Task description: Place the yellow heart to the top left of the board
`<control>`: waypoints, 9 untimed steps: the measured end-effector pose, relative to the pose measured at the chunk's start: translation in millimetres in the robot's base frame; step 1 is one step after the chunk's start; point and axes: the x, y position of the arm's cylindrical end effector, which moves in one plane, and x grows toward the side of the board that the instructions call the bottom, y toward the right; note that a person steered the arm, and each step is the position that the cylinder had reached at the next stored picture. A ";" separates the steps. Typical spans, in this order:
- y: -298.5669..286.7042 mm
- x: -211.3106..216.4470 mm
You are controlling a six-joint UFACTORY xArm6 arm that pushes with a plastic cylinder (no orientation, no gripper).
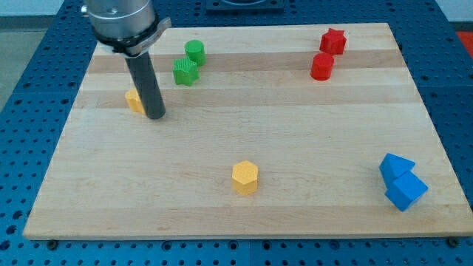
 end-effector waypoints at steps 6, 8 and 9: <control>-18.8 -71.1; -19.9 -104.4; -34.0 -117.6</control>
